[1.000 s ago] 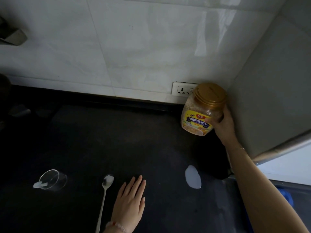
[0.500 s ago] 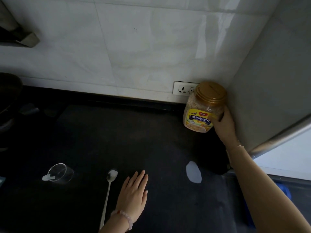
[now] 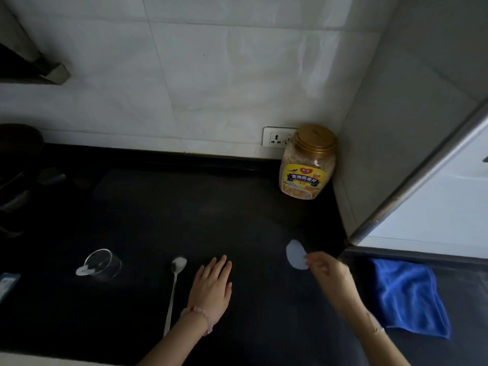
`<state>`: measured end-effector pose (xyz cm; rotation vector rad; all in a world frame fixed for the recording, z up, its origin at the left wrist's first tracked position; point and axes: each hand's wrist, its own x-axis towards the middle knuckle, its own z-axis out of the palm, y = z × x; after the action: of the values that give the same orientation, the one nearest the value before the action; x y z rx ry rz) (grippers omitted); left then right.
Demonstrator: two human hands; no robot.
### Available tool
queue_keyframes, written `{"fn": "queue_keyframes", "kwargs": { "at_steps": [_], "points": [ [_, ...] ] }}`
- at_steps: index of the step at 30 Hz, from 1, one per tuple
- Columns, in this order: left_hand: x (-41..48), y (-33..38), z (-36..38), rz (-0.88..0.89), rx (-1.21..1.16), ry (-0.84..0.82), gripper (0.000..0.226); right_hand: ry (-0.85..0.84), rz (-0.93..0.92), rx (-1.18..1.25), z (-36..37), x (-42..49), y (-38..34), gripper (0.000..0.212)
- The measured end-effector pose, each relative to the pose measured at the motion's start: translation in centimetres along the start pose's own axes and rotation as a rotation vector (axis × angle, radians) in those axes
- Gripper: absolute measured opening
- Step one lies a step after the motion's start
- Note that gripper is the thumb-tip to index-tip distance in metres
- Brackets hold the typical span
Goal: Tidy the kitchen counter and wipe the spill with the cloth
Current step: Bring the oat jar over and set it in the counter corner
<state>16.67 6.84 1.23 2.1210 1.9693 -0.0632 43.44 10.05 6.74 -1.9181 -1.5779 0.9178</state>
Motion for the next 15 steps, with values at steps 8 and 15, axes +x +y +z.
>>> {"fn": "queue_keyframes", "kwargs": {
  "at_steps": [8,15],
  "points": [
    [0.1,0.2,-1.5,0.013,-0.159,-0.061,0.047,-0.142,-0.030,-0.119,2.7,-7.3,2.4,0.041],
    [-6.2,0.3,-3.0,-0.121,-0.421,0.122,0.031,-0.237,-0.008,-0.021,4.6,-9.8,2.6,0.049]
  ]
}}
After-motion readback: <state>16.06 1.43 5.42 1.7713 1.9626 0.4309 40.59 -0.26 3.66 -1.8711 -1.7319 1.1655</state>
